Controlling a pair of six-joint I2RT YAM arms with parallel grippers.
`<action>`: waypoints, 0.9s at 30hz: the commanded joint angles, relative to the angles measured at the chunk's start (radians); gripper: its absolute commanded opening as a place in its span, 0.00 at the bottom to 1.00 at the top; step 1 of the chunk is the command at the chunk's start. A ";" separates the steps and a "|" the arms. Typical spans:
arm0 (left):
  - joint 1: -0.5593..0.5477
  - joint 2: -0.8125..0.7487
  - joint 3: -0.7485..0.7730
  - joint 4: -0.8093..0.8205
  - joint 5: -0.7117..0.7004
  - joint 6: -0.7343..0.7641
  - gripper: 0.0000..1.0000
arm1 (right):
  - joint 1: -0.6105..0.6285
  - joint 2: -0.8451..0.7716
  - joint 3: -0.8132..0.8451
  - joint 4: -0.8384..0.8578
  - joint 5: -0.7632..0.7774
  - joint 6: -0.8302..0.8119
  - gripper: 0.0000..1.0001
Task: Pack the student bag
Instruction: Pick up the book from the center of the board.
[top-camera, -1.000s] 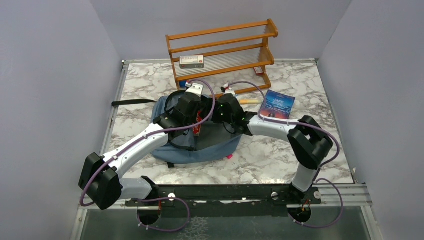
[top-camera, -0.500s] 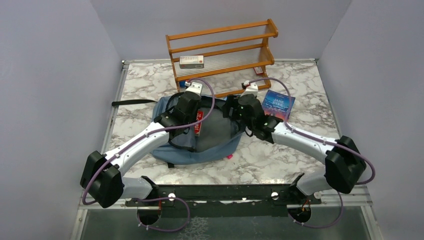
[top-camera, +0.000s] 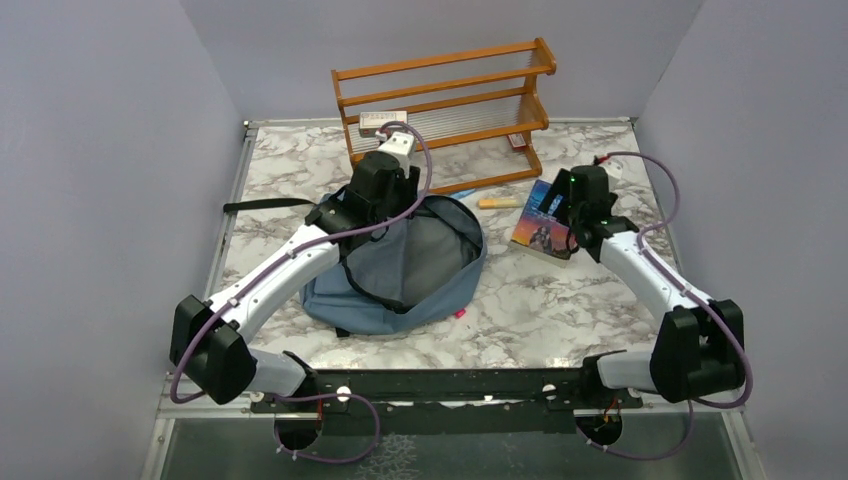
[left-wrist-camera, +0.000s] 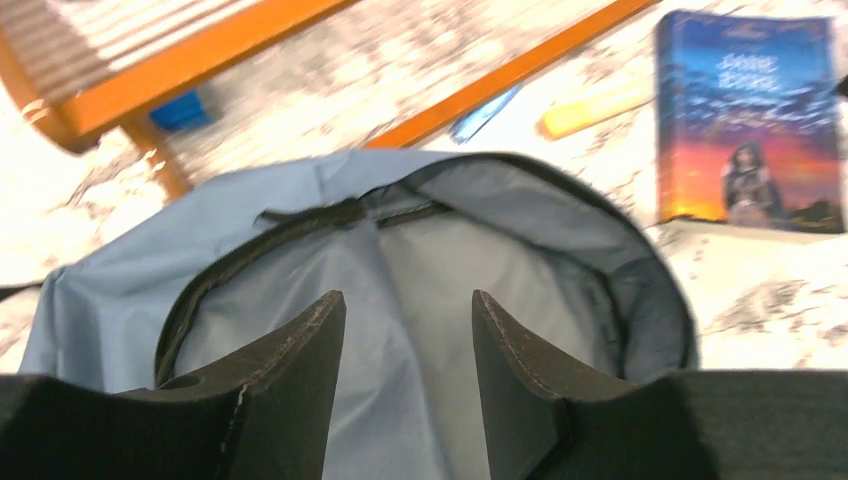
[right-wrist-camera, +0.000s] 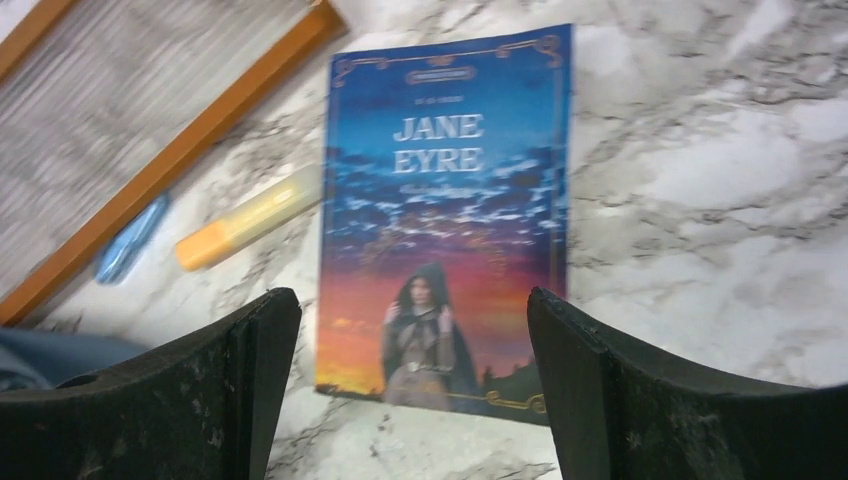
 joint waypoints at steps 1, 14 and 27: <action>0.003 0.046 0.092 0.050 0.145 -0.019 0.52 | -0.119 0.022 -0.011 -0.054 -0.110 0.009 0.89; -0.009 0.368 0.299 0.185 0.542 -0.121 0.52 | -0.391 0.191 -0.017 0.051 -0.443 0.010 0.95; -0.055 0.740 0.565 0.300 0.577 -0.253 0.54 | -0.393 0.334 0.005 0.073 -0.548 -0.010 0.91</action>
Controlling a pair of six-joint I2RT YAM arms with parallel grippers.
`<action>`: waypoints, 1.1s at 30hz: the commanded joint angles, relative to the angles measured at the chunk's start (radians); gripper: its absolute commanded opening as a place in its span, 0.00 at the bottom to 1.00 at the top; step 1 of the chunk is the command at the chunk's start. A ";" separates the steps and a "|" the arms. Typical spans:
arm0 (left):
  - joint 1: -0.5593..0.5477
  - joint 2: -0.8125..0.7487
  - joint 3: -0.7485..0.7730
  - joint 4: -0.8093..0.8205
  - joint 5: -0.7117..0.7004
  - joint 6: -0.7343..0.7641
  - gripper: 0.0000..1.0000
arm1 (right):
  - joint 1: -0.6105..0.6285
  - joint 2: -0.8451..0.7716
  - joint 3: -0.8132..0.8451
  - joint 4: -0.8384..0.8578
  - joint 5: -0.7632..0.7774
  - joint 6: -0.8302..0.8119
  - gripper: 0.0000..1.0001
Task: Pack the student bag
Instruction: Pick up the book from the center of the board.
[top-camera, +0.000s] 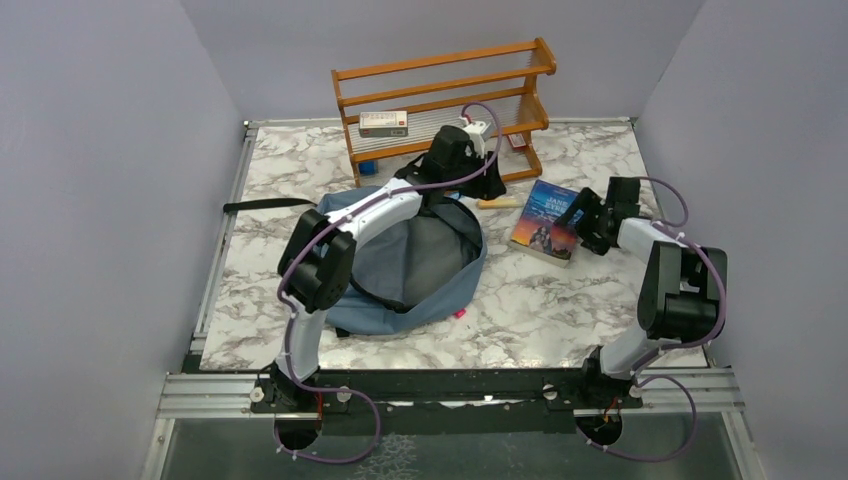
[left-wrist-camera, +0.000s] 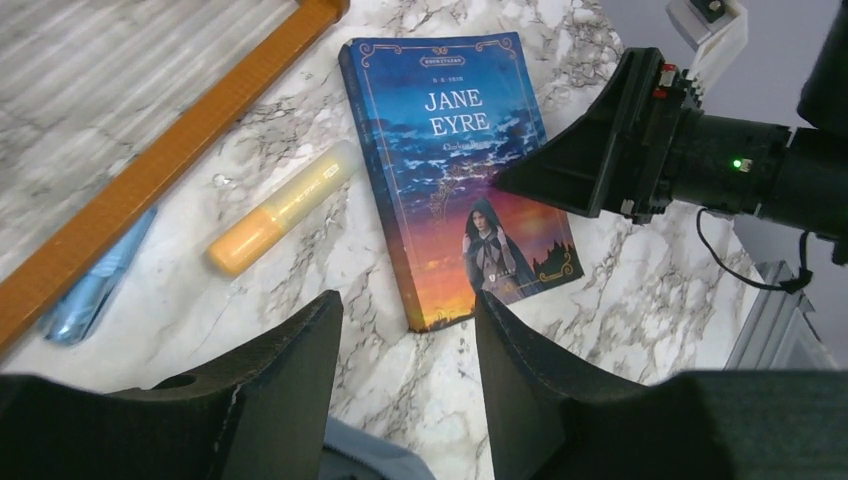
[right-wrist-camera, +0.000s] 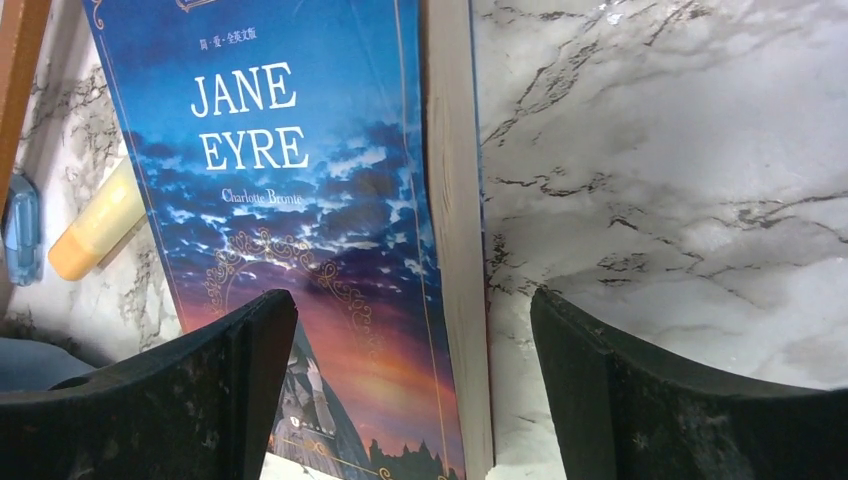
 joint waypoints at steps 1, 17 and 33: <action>-0.020 0.104 0.081 0.075 0.031 -0.071 0.54 | -0.001 0.030 0.013 0.040 -0.051 -0.017 0.91; -0.029 0.310 0.249 0.062 0.035 -0.086 0.65 | -0.001 0.103 -0.058 0.121 -0.002 0.031 0.61; -0.045 0.429 0.363 -0.016 -0.050 -0.133 0.76 | -0.084 0.082 -0.154 0.141 -0.034 0.067 0.01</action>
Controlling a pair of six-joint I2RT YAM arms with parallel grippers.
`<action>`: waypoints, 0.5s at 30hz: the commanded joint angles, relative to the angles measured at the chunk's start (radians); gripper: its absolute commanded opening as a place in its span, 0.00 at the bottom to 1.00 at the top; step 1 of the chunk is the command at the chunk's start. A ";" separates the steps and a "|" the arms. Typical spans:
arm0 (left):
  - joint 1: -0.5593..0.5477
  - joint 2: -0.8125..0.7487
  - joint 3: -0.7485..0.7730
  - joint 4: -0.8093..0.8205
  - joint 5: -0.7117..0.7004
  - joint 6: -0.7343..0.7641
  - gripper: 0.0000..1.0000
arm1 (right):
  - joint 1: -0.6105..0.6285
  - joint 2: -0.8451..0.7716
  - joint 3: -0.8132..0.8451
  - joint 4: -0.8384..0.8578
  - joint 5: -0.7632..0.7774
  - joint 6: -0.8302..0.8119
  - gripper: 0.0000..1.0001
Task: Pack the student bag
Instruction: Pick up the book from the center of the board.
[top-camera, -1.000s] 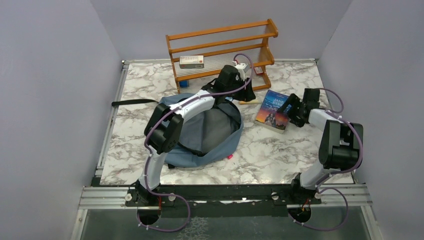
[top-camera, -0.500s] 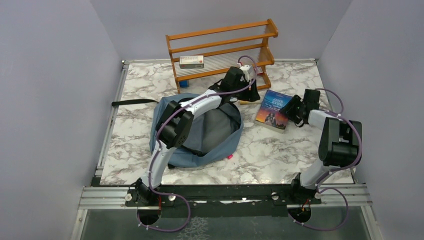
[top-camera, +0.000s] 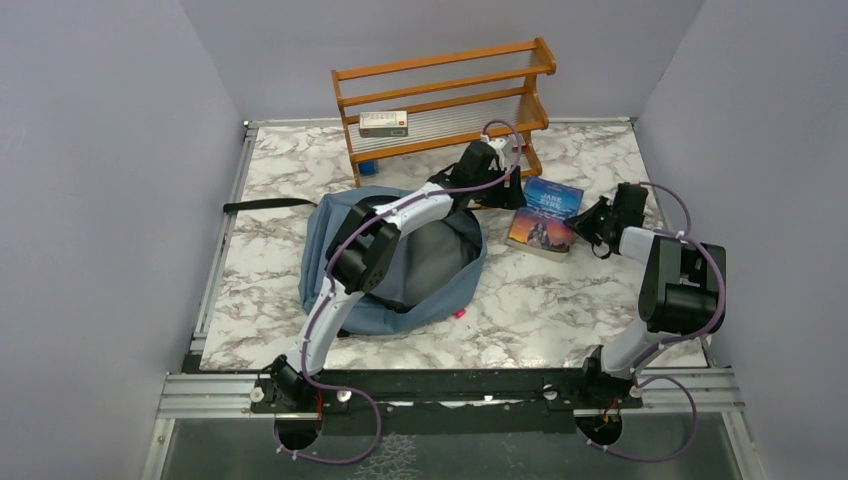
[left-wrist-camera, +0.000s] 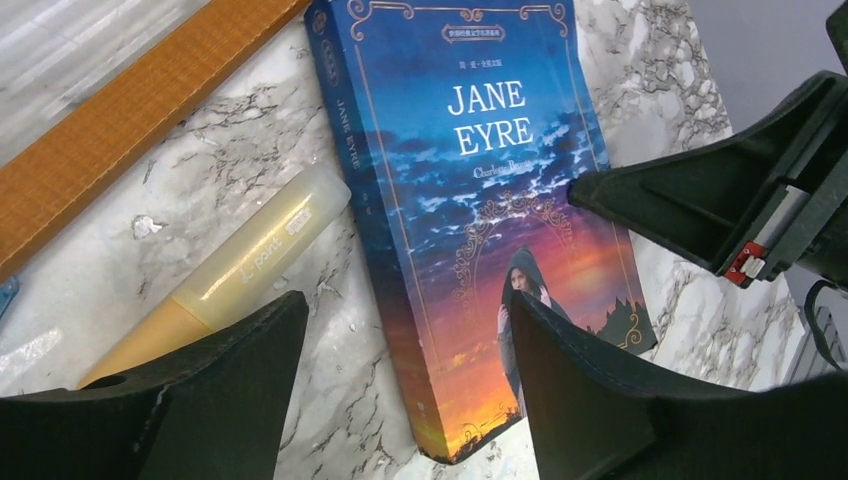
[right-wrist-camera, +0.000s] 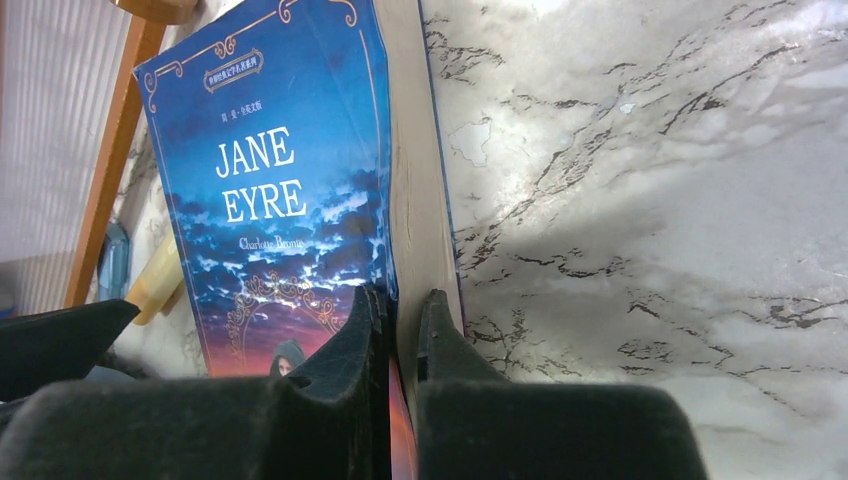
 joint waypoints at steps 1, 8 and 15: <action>-0.003 0.025 0.040 -0.029 -0.049 -0.034 0.78 | -0.049 0.027 -0.090 -0.096 0.027 0.008 0.01; -0.010 0.054 0.045 -0.030 -0.019 -0.060 0.84 | -0.120 0.041 -0.134 -0.067 -0.076 0.028 0.01; -0.027 0.080 0.061 -0.006 0.055 -0.085 0.84 | -0.133 0.033 -0.149 -0.059 -0.093 0.029 0.00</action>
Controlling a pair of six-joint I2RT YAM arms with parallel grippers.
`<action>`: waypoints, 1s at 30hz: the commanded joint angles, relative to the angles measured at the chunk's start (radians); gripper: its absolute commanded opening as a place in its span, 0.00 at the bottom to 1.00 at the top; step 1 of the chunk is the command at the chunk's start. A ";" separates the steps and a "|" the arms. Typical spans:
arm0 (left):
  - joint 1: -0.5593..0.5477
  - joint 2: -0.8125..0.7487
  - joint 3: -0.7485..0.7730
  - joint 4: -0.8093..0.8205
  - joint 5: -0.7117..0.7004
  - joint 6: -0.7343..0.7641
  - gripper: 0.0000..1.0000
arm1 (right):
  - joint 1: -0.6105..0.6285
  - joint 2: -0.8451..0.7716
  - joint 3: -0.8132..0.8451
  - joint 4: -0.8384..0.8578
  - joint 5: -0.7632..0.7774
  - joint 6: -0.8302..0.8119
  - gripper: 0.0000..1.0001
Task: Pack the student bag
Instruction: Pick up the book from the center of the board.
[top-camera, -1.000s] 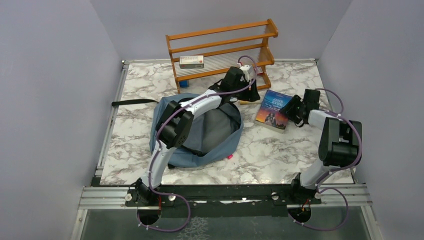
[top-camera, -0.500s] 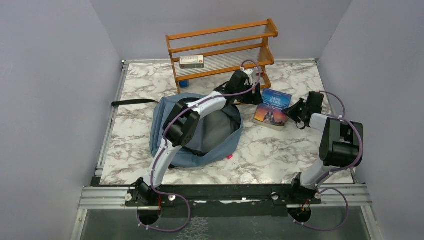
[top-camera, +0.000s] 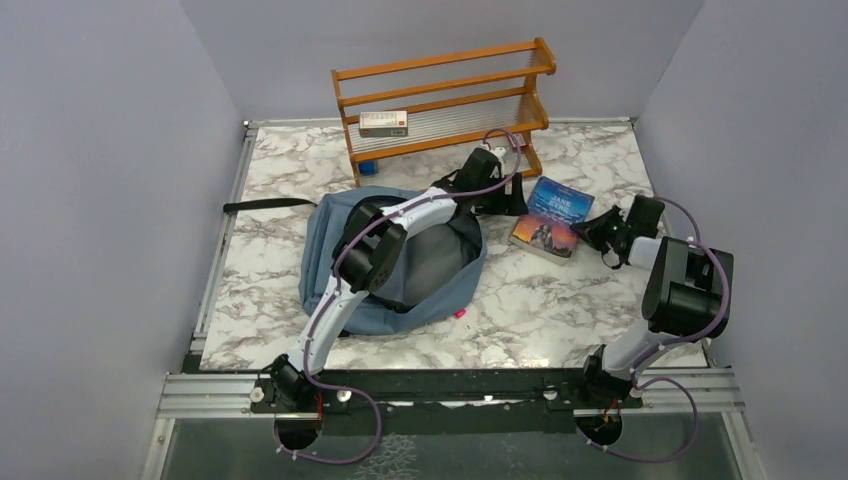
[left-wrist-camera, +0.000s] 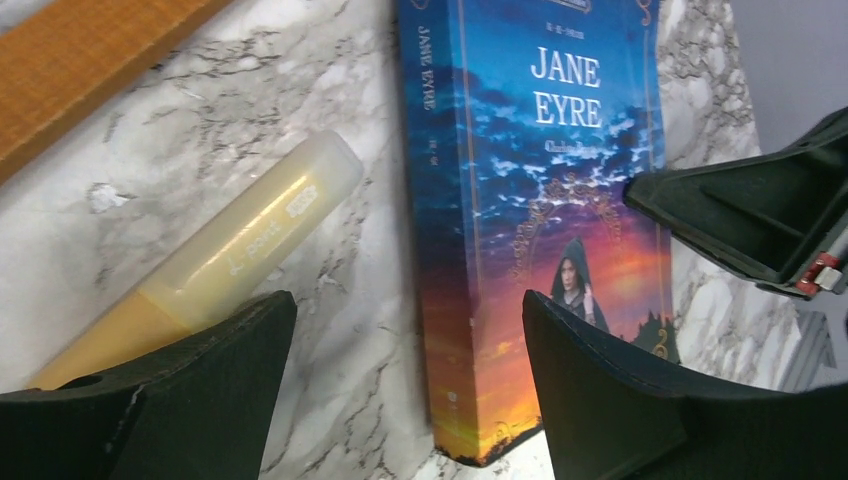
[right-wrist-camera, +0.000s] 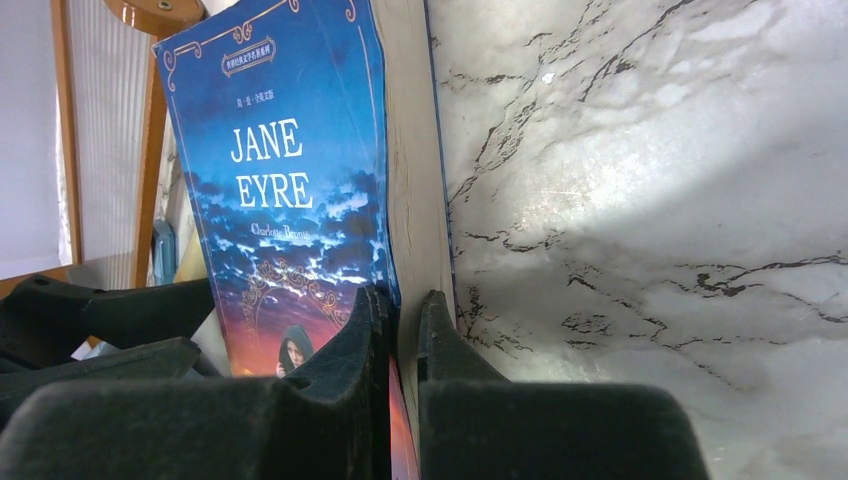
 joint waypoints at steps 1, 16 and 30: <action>-0.024 0.027 0.047 0.015 0.075 -0.031 0.84 | -0.019 0.039 -0.064 -0.148 0.060 -0.038 0.01; -0.041 0.048 -0.072 0.122 0.252 -0.149 0.79 | -0.027 0.031 -0.081 -0.115 0.009 -0.039 0.01; -0.056 0.082 -0.048 0.271 0.392 -0.241 0.66 | -0.026 0.044 -0.104 -0.060 -0.055 -0.035 0.01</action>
